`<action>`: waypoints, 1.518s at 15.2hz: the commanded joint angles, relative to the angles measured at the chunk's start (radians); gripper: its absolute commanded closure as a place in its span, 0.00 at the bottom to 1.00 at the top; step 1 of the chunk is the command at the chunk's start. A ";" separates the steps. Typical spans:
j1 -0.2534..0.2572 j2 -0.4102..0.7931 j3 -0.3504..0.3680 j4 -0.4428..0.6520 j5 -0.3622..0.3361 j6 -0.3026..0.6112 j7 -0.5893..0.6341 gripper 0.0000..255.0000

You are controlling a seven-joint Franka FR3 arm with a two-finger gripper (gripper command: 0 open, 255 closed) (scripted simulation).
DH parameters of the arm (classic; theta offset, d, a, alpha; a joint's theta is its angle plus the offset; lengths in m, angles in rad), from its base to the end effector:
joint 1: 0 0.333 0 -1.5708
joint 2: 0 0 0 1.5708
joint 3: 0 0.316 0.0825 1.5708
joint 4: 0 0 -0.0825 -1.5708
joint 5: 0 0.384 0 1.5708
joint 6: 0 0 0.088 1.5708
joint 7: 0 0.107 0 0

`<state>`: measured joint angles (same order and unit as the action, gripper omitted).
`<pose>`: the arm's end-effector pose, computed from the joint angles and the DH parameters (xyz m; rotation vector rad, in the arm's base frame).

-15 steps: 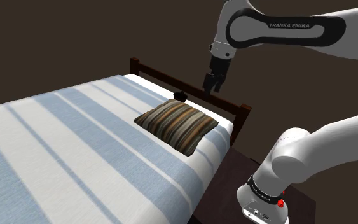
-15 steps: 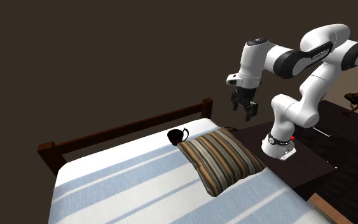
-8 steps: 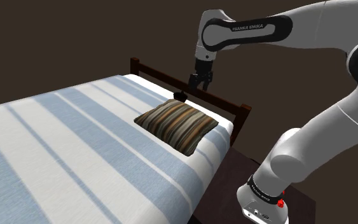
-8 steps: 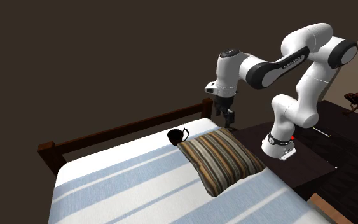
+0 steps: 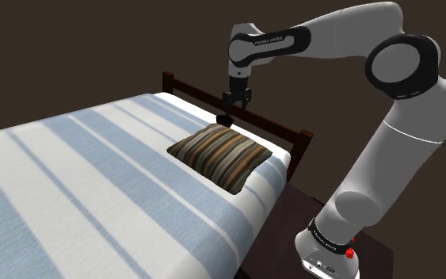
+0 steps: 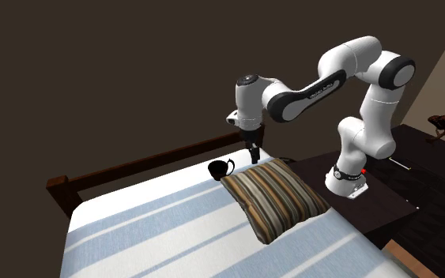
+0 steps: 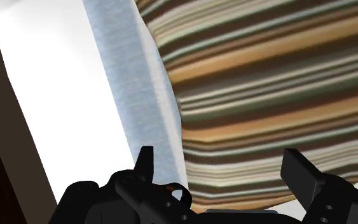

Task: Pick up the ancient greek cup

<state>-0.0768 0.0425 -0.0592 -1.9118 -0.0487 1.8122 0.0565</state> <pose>0.5492 -0.0789 0.4598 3.0782 -0.2741 -0.2227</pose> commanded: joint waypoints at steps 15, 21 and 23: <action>-0.043 0.386 -0.036 0.322 0.005 0.017 0.042 0.00; -0.043 0.391 -0.036 0.320 0.005 0.023 0.042 1.00; -0.043 0.391 -0.036 0.320 0.005 0.023 0.042 1.00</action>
<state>-0.1199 0.4335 -0.0953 -1.5920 -0.0437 1.8352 0.0987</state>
